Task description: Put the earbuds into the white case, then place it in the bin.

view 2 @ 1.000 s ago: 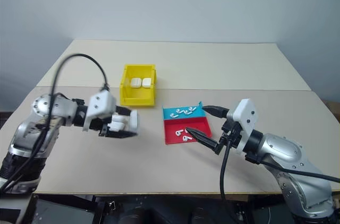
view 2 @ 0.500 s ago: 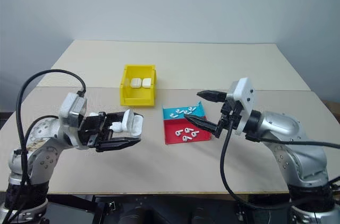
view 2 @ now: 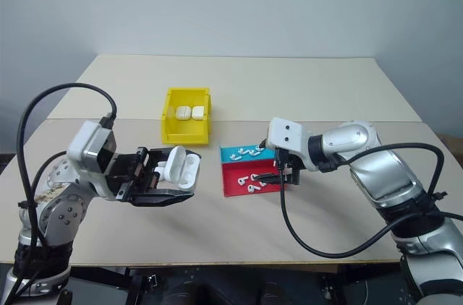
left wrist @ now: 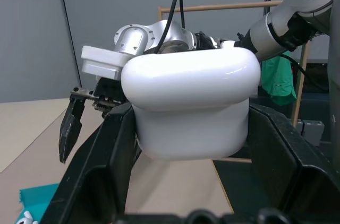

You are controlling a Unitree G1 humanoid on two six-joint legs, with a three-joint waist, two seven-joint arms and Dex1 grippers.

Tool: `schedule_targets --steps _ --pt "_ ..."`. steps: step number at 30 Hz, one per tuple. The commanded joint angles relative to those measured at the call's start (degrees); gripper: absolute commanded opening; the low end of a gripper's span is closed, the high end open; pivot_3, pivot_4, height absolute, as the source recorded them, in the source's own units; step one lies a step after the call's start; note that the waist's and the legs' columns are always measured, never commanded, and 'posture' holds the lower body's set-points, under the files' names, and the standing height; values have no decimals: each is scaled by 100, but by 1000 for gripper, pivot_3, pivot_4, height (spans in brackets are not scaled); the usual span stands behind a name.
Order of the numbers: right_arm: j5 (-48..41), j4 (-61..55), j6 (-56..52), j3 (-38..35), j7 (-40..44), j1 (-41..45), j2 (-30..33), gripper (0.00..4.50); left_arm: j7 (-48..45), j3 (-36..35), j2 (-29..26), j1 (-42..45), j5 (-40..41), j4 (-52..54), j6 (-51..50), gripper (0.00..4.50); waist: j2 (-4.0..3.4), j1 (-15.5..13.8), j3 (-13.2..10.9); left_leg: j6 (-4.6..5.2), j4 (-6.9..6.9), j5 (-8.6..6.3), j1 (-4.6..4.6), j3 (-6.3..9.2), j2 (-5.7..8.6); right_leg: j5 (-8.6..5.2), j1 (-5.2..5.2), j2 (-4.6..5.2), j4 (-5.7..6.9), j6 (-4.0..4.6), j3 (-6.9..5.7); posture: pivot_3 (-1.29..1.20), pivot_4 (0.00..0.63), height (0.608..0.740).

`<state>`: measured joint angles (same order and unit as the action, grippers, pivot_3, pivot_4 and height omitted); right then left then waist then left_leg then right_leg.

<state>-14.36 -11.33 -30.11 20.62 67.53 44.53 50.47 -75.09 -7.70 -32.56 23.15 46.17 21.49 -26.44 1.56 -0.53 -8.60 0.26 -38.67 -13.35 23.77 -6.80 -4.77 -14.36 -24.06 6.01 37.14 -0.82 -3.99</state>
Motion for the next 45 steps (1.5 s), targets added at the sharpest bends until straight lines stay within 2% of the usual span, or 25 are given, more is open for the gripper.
schedule_targets --steps 1,9,12,15,22,26,29,38,45 --pt "370 106 267 333 551 338 18 4500 314 -207 12 159 220 -31 26 2851 0 -3 0 0 0 0 -1 0 0 0 1 0 1 0 -1 0 150 740" --pt "1335 1185 1020 938 909 659 -400 4500 837 -393 105 -111 416 99 105 2851 0 4 0 -7 -2 4 -1 -1 -1 0 -1 0 3 0 -1 0 150 740" --pt "1575 1360 1202 1053 986 724 -586 3922 874 -379 51 -198 462 200 114 2851 0 4 0 -12 -2 7 0 -2 -1 0 -2 0 3 1 -1 0 150 740" --pt "1721 1448 1076 1066 968 751 -820 2913 923 -421 -55 -251 627 340 -29 2851 0 7 0 -11 -2 6 -1 -2 -3 1 -2 -1 4 1 -2 0 150 740" --pt "2088 1283 135 1175 1018 750 -1006 2913 132 -476 -836 -441 796 -29 -294 2851 -2 8 0 -11 -1 6 -1 -3 -3 0 -4 -1 6 1 -3 0 150 740" --pt "2377 1249 -696 1339 907 862 -1205 2913 -63 -334 -930 -426 647 -192 -186 2851 -2 11 0 -8 -1 4 -1 -3 -3 0 -5 -1 5 2 -4 0 150 740" --pt "2457 1279 -1083 1359 826 888 -1346 2913 -445 -580 -1122 -497 680 -460 -115 2851 -2 24 0 -9 1 5 1 -4 -4 0 -8 -2 7 2 -4 0 150 740" --pt "2336 1031 -1447 1281 829 788 -1293 2913 -256 -552 -1012 -507 611 -308 -92 2851 -4 42 -1 -8 2 4 4 -3 -4 0 -11 -3 5 3 -3 0 150 740" --pt "1980 874 -1167 592 968 1007 -711 2913 -99 -664 -1064 -631 673 -120 -142 2851 -4 40 -1 -7 3 4 4 -4 -4 0 -10 -3 4 2 -2 0 150 740"
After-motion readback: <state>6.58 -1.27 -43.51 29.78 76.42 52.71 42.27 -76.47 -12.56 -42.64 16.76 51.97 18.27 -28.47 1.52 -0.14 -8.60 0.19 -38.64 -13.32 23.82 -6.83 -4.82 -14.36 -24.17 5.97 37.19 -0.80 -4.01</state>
